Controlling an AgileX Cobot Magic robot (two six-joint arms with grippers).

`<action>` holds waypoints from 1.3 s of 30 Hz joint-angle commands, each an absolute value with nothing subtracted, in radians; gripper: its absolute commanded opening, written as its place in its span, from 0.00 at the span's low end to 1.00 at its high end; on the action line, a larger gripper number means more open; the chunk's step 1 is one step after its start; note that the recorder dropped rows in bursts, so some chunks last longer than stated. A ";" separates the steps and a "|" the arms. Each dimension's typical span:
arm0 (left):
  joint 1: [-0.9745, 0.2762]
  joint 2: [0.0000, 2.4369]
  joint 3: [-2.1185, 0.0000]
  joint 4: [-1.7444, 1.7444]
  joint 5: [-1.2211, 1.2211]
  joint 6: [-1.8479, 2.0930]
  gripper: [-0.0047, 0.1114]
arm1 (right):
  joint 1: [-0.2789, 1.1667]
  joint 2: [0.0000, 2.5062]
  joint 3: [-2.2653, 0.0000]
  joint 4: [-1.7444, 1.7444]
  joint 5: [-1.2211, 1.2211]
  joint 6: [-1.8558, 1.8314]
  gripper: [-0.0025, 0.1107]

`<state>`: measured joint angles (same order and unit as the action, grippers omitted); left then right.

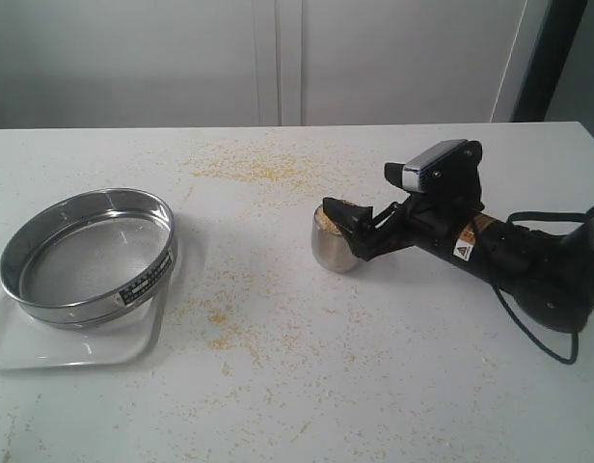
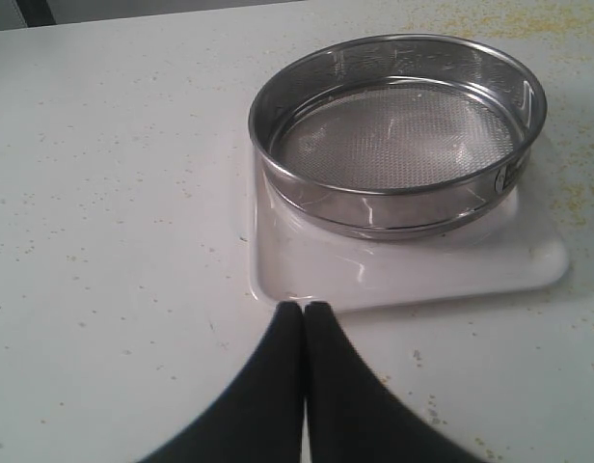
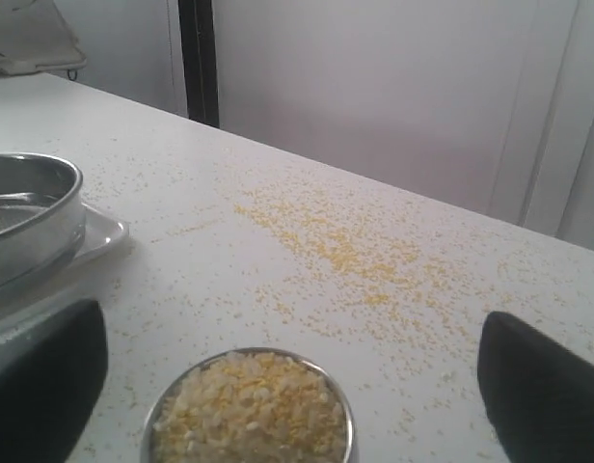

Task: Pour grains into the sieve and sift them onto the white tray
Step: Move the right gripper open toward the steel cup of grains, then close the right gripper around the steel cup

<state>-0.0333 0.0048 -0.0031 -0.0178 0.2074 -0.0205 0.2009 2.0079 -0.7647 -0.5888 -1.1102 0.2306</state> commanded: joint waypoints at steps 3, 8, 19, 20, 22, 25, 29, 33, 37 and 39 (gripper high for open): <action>-0.037 0.000 0.000 -0.025 0.206 -0.022 0.04 | 0.233 2.111 -0.852 -0.595 -1.122 0.187 0.88; -0.037 0.000 0.000 -0.025 0.206 -0.022 0.04 | 0.260 2.175 -0.908 -0.592 -1.113 0.180 0.88; -0.037 0.000 0.000 -0.025 0.206 -0.022 0.04 | 0.260 2.198 -0.934 -0.550 -1.031 0.115 0.88; -0.037 0.000 0.000 -0.025 0.206 -0.022 0.04 | 0.260 2.204 -0.936 -0.550 -1.034 0.115 0.88; -0.037 0.000 0.000 -0.025 0.206 -0.022 0.04 | 0.260 2.214 -0.943 -0.550 -1.034 0.115 0.88; -0.037 0.000 0.000 -0.025 0.206 -0.022 0.04 | 0.260 2.232 -0.947 -0.547 -1.036 0.115 0.88; -0.035 0.000 0.000 -0.025 0.204 -0.022 0.04 | 0.260 2.257 -0.947 -0.526 -1.070 0.113 0.88; -0.035 0.000 0.000 -0.025 0.204 -0.022 0.04 | 0.260 2.288 -0.947 -0.515 -1.094 0.113 0.88; -0.035 0.000 0.000 -0.025 0.204 -0.022 0.04 | 0.260 2.310 -0.954 -0.515 -1.112 0.113 0.88; -0.035 0.000 0.000 -0.025 0.204 -0.022 0.04 | 0.260 2.319 -0.963 -0.517 -1.112 0.113 0.88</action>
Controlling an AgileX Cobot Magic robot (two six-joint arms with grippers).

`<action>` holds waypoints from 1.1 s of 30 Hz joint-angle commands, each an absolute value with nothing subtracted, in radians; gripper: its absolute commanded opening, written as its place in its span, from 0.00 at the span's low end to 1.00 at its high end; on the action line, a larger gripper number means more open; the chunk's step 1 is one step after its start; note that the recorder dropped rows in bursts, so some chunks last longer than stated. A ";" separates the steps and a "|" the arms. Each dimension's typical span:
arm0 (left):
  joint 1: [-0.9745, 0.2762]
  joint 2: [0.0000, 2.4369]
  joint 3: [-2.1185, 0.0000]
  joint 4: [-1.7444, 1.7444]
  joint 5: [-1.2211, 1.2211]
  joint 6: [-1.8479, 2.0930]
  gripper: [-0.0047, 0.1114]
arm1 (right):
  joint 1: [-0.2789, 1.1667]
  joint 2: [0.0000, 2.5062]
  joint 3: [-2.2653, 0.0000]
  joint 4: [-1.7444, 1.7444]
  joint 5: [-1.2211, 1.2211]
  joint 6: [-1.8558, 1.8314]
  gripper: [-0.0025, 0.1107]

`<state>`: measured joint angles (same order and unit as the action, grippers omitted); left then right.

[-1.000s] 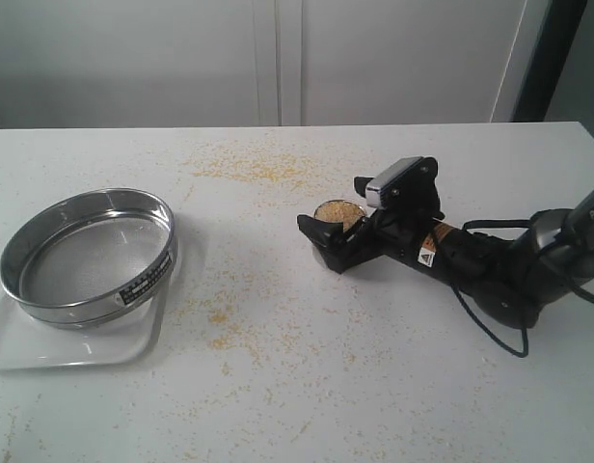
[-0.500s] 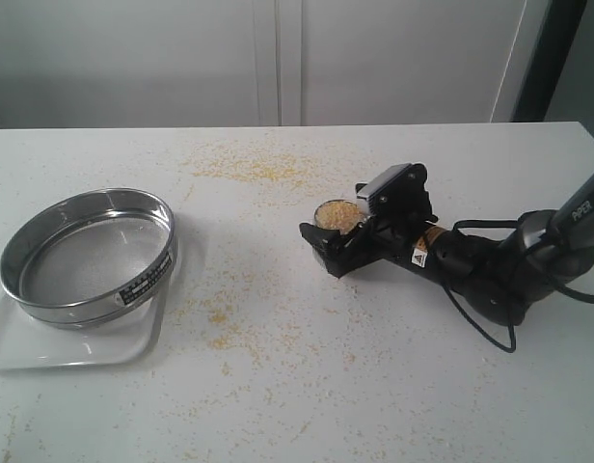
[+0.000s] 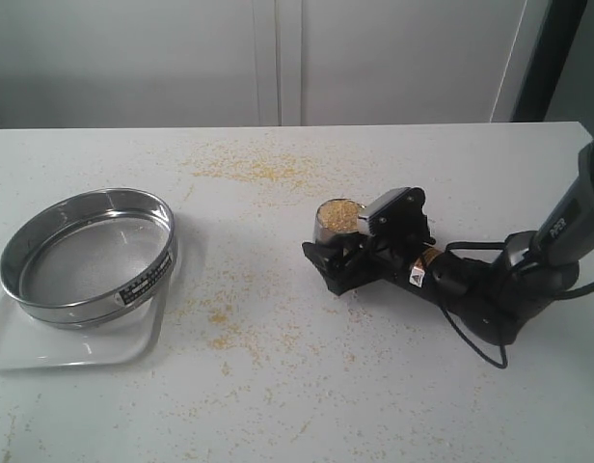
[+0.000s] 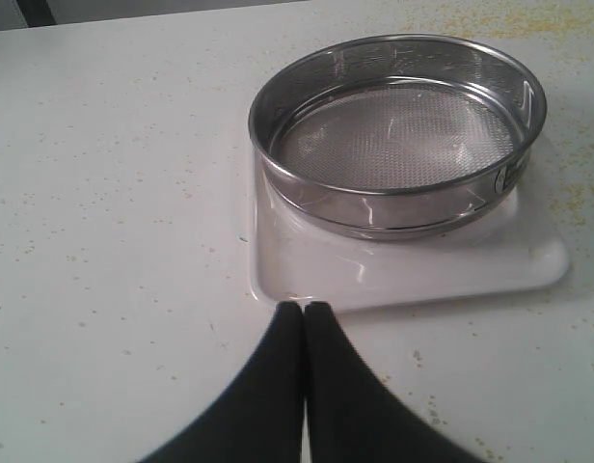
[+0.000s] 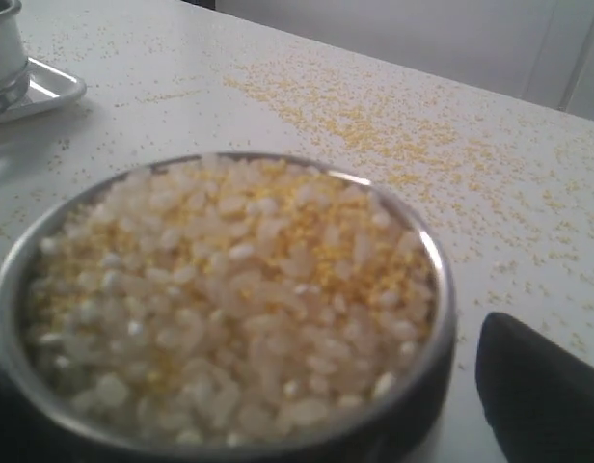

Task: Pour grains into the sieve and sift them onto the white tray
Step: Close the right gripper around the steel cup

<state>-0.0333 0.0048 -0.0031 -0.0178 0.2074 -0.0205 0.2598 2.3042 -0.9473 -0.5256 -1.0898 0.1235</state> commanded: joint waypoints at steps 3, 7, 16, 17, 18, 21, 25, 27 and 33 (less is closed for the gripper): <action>-0.035 0.000 0.000 -0.025 0.204 -0.022 0.04 | 0.260 2.330 -0.978 -0.517 -1.133 0.142 0.88; -0.035 0.000 0.000 -0.025 0.204 -0.022 0.04 | 0.260 2.330 -0.989 -0.517 -1.131 0.142 0.88; -0.035 0.000 0.000 -0.025 0.204 -0.022 0.04 | 0.260 2.331 -0.989 -0.516 -1.122 0.142 0.79; -0.035 0.000 0.000 -0.025 0.204 -0.022 0.04 | 0.260 2.331 -0.989 -0.518 -1.122 0.142 0.74; -0.035 0.000 0.000 -0.025 0.204 -0.022 0.04 | 0.260 2.331 -0.989 -0.520 -1.122 0.142 0.67; -0.035 0.000 0.000 -0.025 0.204 -0.022 0.04 | 0.260 2.331 -0.989 -0.542 -1.122 0.142 0.39; -0.035 0.000 0.000 -0.025 0.204 -0.022 0.04 | 0.260 2.331 -0.989 -0.552 -1.116 0.142 0.03; -0.035 0.000 0.000 -0.025 0.204 -0.022 0.04 | 0.260 2.331 -0.989 -0.552 -1.116 0.142 0.02; -0.035 0.000 0.000 -0.025 0.204 -0.022 0.04 | 0.260 2.327 -0.989 -0.555 -1.174 0.142 0.02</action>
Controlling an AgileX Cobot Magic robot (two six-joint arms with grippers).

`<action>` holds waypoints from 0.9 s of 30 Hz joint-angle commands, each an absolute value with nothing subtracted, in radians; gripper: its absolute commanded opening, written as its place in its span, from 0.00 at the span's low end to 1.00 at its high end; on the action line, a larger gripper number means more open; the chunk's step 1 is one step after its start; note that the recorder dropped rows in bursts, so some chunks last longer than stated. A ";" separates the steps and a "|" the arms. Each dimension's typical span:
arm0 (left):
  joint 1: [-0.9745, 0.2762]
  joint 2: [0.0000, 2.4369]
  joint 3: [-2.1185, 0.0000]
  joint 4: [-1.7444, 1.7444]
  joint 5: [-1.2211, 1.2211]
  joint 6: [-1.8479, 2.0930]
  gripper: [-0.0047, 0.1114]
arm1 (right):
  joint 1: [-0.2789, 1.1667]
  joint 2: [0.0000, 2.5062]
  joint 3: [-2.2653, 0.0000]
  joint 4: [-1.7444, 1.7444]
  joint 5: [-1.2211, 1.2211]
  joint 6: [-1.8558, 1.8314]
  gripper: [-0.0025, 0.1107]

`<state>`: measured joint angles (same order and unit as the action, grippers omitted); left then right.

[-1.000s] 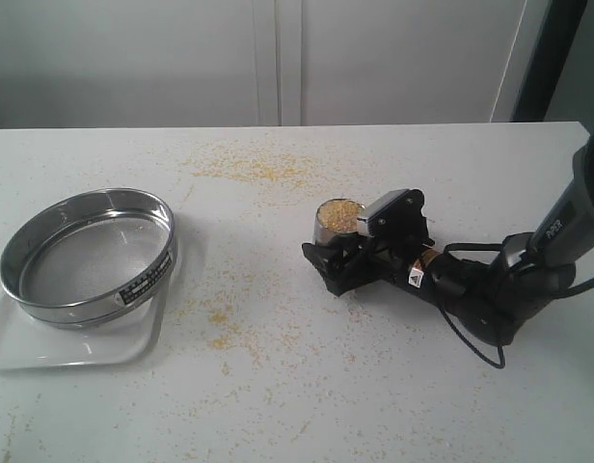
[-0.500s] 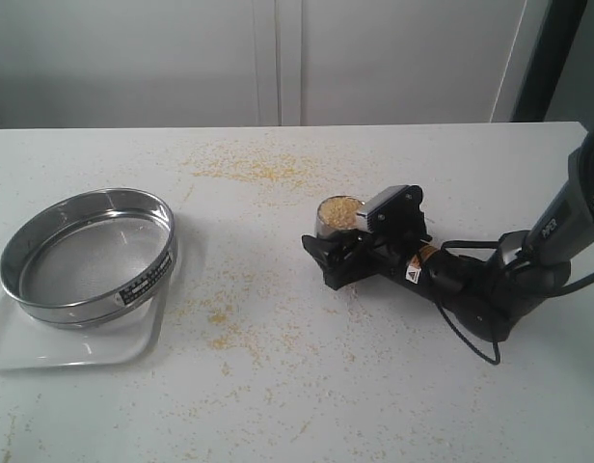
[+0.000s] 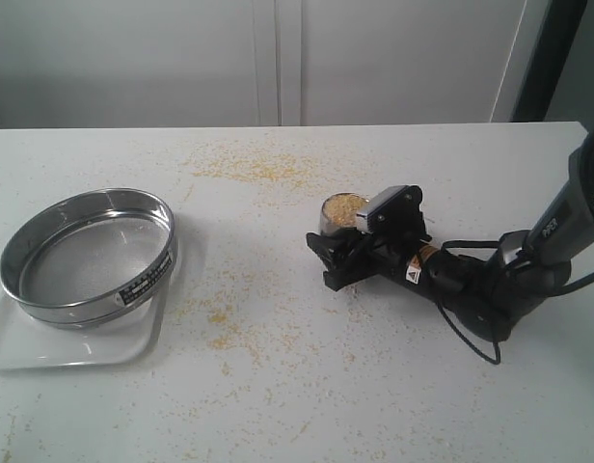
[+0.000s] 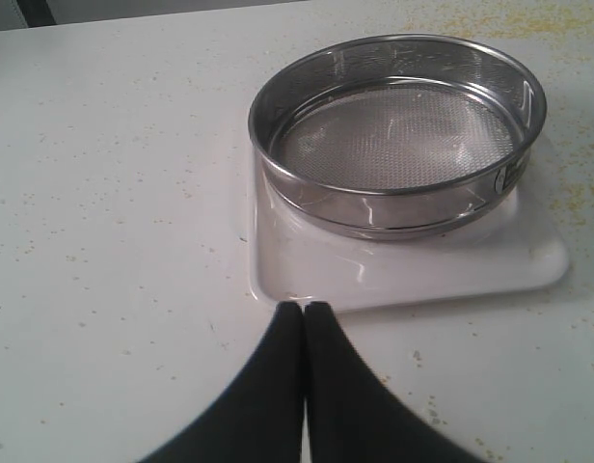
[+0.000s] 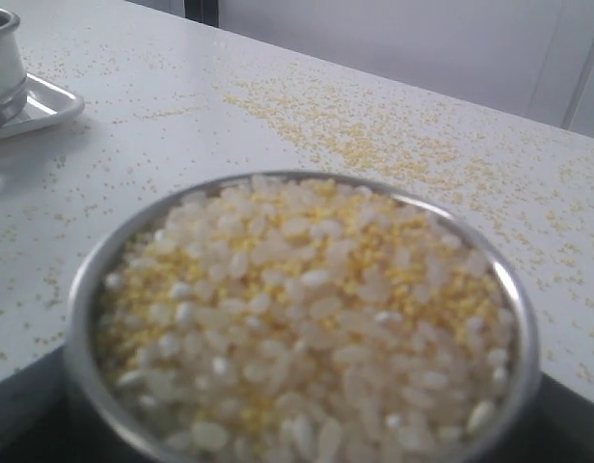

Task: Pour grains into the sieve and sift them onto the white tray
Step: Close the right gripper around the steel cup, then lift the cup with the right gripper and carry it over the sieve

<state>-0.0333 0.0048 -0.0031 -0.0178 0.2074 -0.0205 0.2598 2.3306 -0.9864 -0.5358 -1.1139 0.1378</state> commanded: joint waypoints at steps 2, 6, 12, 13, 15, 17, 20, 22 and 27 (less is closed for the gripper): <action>-0.035 0.000 0.000 -0.025 0.204 -0.022 0.04 | 0.260 2.311 -0.989 -0.562 -1.176 0.150 0.02; -0.035 0.000 0.000 -0.025 0.204 -0.022 0.04 | 0.260 2.277 -0.989 -0.564 -1.169 0.175 0.02; -0.035 0.000 0.000 -0.025 0.204 -0.022 0.04 | 0.260 2.220 -0.989 -0.600 -1.142 0.181 0.02; -0.035 0.000 0.000 -0.025 0.204 -0.022 0.04 | 0.260 2.208 -0.989 -0.612 -1.128 0.188 0.02; -0.035 0.000 0.000 -0.025 0.204 -0.022 0.04 | 0.260 2.180 -0.989 -0.661 -1.079 0.196 0.02; -0.035 0.000 0.000 -0.025 0.204 -0.022 0.04 | 0.260 2.152 -0.989 -0.710 -1.037 0.229 0.02; -0.035 0.000 0.000 -0.025 0.204 -0.022 0.04 | 0.271 2.107 -0.989 -0.742 -0.998 0.288 0.02; -0.035 0.000 0.000 -0.025 0.204 -0.022 0.04 | 0.279 2.077 -0.989 -0.757 -0.988 0.304 0.02; -0.035 0.000 0.000 -0.025 0.204 -0.022 0.04 | 0.312 2.020 -0.989 -0.800 -0.986 0.390 0.02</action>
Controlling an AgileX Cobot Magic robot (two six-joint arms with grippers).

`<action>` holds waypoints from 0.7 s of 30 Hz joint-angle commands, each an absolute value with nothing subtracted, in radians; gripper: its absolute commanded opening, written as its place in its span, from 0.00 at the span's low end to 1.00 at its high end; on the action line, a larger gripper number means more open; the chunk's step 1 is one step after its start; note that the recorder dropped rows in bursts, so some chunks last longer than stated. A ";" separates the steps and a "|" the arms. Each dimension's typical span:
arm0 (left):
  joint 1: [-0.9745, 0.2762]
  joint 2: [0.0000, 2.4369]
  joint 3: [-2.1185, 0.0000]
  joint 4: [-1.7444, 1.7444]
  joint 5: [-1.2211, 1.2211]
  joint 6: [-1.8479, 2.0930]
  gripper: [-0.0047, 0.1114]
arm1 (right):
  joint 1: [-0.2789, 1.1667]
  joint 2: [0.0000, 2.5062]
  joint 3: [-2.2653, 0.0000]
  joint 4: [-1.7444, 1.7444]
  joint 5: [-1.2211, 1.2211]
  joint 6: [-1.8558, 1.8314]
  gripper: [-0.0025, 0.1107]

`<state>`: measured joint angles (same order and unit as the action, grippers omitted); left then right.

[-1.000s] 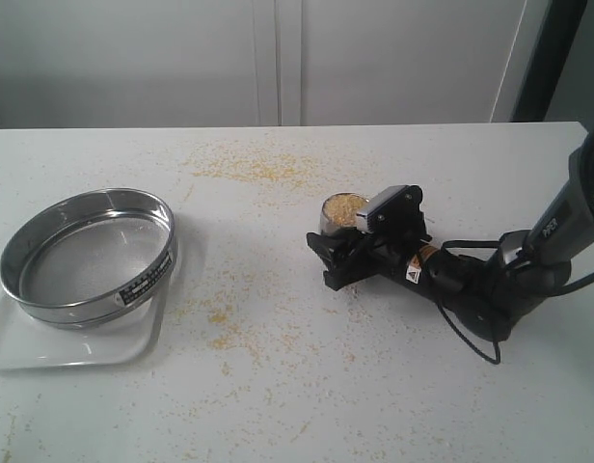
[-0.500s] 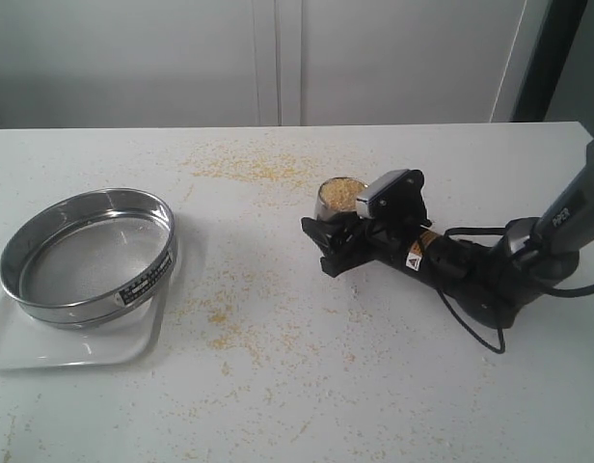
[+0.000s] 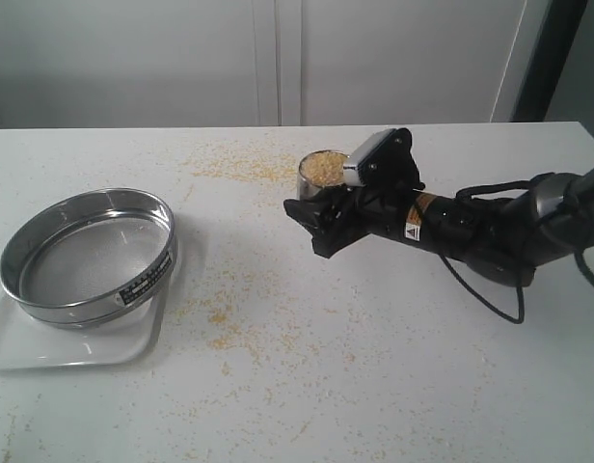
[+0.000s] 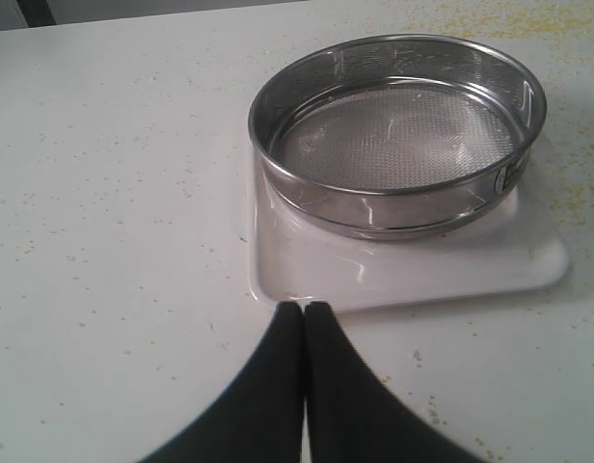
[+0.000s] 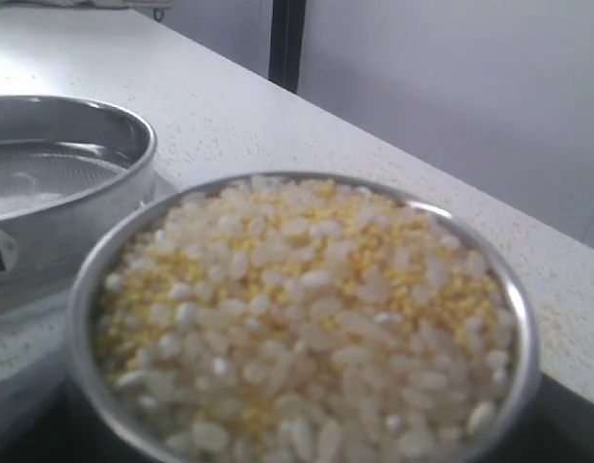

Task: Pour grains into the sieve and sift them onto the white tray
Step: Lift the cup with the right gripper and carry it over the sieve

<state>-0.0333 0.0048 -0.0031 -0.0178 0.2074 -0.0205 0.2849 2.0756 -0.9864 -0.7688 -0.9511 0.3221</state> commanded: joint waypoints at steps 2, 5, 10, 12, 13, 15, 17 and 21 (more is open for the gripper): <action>-0.035 0.000 0.000 -0.025 0.204 -0.022 0.04 | 0.333 2.002 -0.989 -0.815 -0.980 0.406 0.02; -0.035 0.000 0.000 -0.025 0.204 -0.022 0.04 | 0.376 1.975 -0.991 -0.815 -0.931 0.407 0.02; -0.035 0.000 0.000 -0.025 0.204 -0.022 0.04 | 0.460 1.947 -1.029 -0.822 -0.825 0.470 0.02; -0.035 0.000 0.000 -0.025 0.204 -0.022 0.04 | 0.487 1.947 -1.053 -0.831 -0.784 0.498 0.02; -0.035 0.000 0.000 -0.025 0.204 -0.022 0.04 | 0.504 1.947 -1.066 -0.834 -0.768 0.510 0.02; -0.035 0.000 0.000 -0.025 0.204 -0.022 0.04 | 0.526 1.947 -1.086 -0.841 -0.753 0.527 0.02; -0.035 0.000 0.000 -0.025 0.204 -0.022 0.04 | 0.547 1.947 -1.108 -0.843 -0.741 0.538 0.02; -0.035 0.000 0.000 -0.025 0.204 -0.022 0.04 | 0.583 1.947 -1.151 -0.846 -0.684 0.564 0.02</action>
